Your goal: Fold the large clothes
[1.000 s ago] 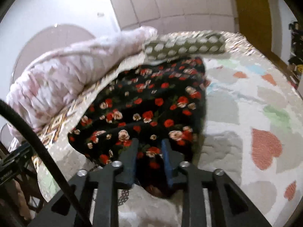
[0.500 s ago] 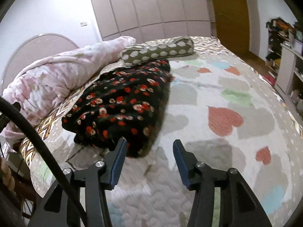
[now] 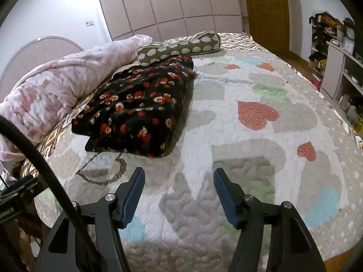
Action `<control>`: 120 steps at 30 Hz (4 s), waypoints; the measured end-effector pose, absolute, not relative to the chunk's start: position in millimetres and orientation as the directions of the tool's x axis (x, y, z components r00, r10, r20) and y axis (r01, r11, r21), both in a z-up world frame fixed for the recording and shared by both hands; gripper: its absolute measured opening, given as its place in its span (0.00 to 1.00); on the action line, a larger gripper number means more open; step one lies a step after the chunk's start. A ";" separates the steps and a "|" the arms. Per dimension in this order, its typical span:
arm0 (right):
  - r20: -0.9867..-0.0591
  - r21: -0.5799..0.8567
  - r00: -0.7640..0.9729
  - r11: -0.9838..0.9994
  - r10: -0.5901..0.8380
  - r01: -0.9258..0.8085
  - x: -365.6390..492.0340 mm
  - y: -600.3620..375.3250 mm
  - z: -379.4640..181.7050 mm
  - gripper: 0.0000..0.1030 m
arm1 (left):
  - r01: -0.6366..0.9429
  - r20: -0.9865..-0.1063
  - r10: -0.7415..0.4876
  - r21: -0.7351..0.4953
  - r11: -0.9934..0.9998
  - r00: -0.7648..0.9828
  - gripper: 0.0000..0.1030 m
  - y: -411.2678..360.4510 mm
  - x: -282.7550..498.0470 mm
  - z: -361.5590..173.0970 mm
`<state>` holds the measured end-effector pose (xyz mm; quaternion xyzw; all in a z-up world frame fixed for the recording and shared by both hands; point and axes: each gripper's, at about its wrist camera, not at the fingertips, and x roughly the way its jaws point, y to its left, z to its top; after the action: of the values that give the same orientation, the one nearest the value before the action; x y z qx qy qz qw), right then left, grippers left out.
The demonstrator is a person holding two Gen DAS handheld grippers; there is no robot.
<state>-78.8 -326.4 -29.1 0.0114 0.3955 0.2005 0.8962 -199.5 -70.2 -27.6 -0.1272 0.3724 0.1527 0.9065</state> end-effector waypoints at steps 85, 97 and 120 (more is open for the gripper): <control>-0.729 0.031 0.623 0.922 0.285 -0.386 -107.1 -310.3 -38.5 0.75 | -0.358 -0.769 0.195 -0.047 0.932 0.609 1.00 -86.3 -202.2 -51.2; -0.740 0.031 0.614 0.925 0.275 -0.378 -103.8 -310.3 -40.3 0.76 | -0.364 -0.792 0.190 -0.043 0.930 0.580 1.00 -84.0 -198.3 -61.0; -0.742 0.031 0.614 0.929 0.269 -0.369 -101.6 -312.2 -41.1 0.76 | -0.351 -0.779 0.190 -0.041 0.935 0.598 1.00 -89.1 -199.5 -55.7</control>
<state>-101.6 -312.2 -41.1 -0.0623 0.4016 0.1781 0.8962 -199.5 -89.1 -55.7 -0.0956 0.4218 0.1522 0.8887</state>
